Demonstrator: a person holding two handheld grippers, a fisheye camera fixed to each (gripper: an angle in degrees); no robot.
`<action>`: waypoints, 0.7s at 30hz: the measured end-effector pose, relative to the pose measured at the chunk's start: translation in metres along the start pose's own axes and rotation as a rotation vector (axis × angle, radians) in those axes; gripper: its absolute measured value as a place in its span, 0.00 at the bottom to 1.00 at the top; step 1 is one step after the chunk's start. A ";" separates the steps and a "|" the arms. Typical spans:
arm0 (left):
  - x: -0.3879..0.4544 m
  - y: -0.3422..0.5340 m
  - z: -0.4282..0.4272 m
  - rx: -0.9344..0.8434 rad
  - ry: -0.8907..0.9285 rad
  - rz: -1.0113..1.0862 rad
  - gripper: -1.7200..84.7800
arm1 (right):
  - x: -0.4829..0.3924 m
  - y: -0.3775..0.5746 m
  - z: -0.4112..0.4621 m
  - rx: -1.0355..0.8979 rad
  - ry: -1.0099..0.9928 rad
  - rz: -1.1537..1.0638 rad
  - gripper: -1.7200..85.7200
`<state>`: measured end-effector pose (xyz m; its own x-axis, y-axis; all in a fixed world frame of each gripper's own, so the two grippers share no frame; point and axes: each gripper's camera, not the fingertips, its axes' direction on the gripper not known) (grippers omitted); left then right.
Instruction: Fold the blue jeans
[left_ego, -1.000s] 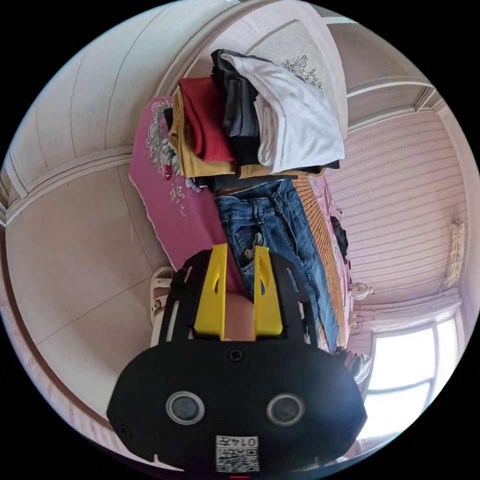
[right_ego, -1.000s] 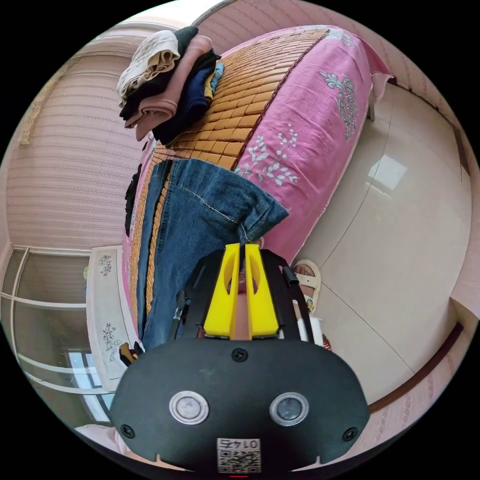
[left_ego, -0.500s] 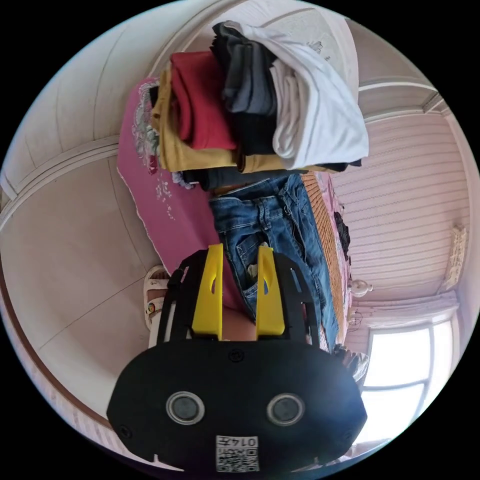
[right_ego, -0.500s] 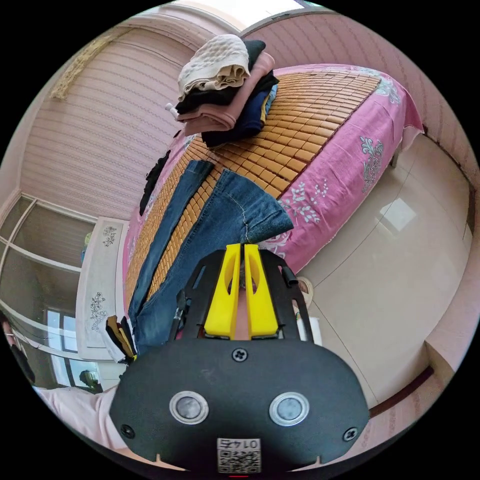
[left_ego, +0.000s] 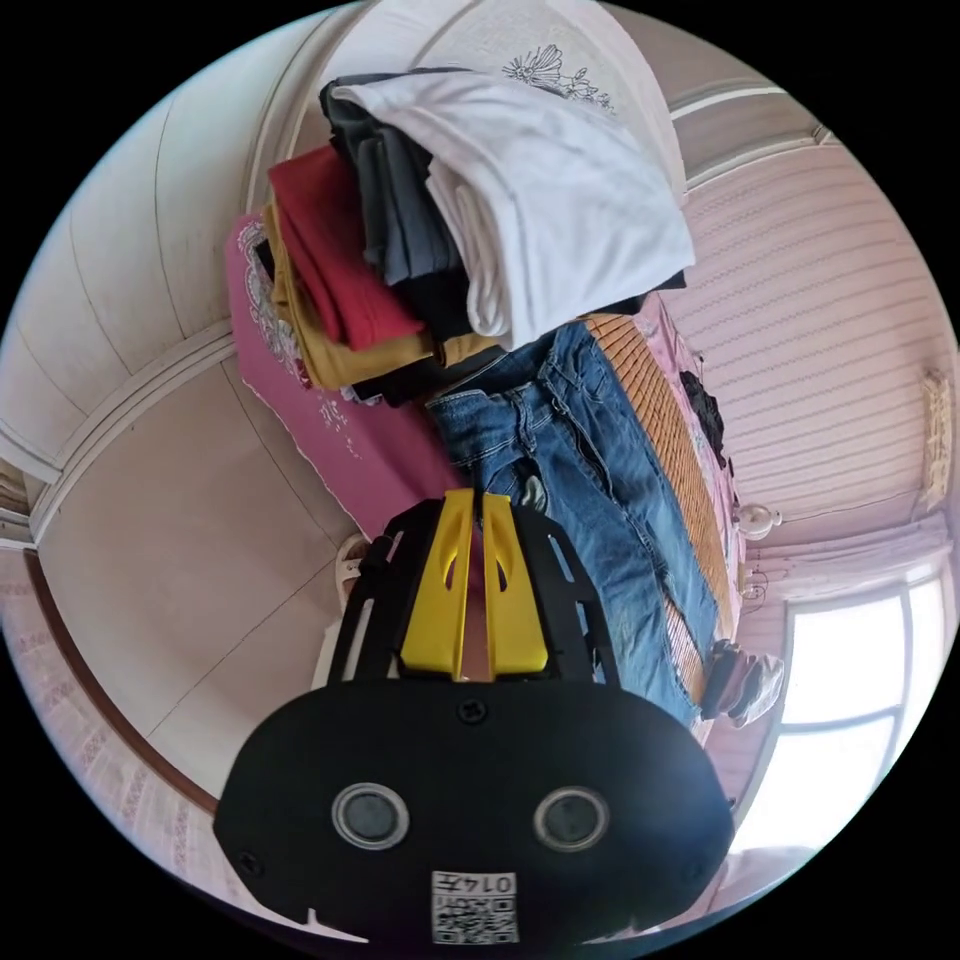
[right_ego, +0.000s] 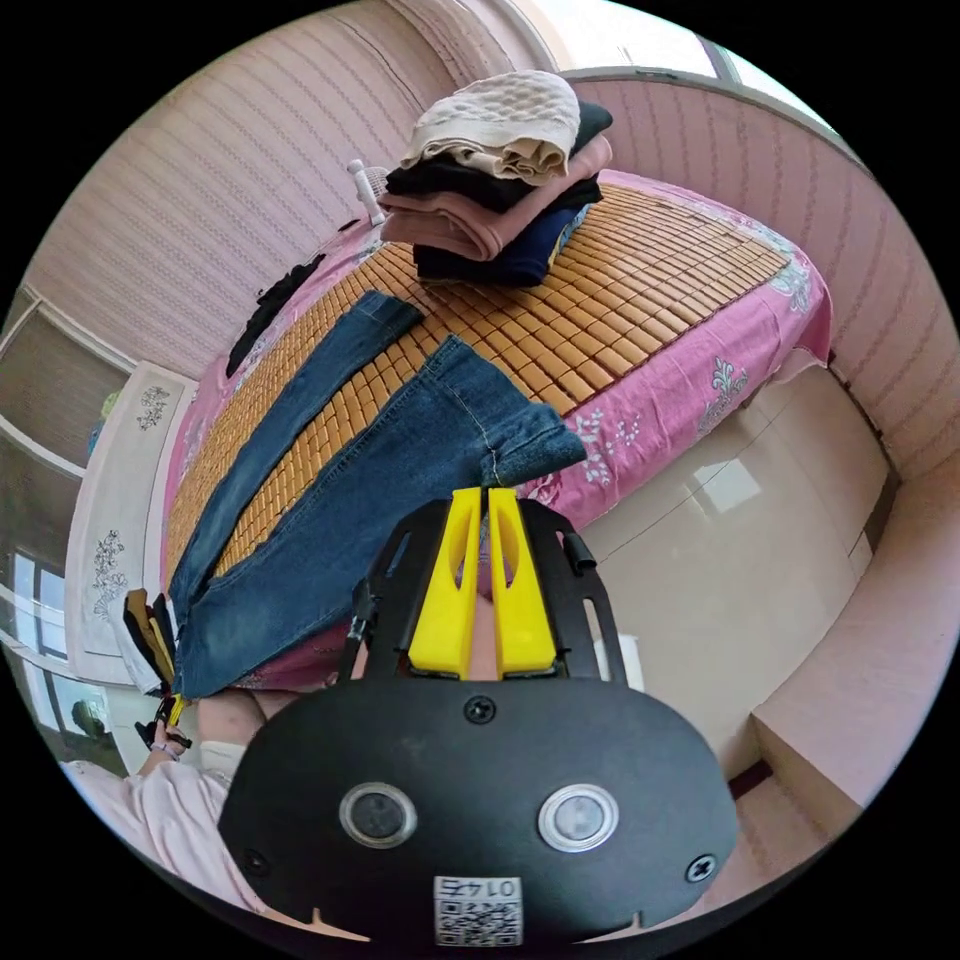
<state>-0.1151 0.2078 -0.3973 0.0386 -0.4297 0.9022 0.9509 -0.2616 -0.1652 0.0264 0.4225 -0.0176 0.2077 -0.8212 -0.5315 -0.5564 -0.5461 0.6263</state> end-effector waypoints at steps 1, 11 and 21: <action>0.002 0.003 -0.007 0.005 0.012 0.003 0.01 | -0.004 0.001 -0.004 -0.007 0.016 -0.026 0.03; 0.029 0.048 -0.056 0.014 -0.030 0.130 0.01 | -0.034 0.019 -0.039 -0.027 0.097 -0.171 0.03; 0.170 -0.017 -0.067 0.154 0.089 0.353 0.02 | -0.194 -0.123 -0.048 0.132 0.117 -0.498 0.03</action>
<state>-0.1455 0.0815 -0.2682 0.3507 -0.5452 0.7614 0.9193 0.0454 -0.3909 0.0938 0.6411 0.0357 0.5574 -0.4844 -0.6743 -0.4621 -0.8557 0.2328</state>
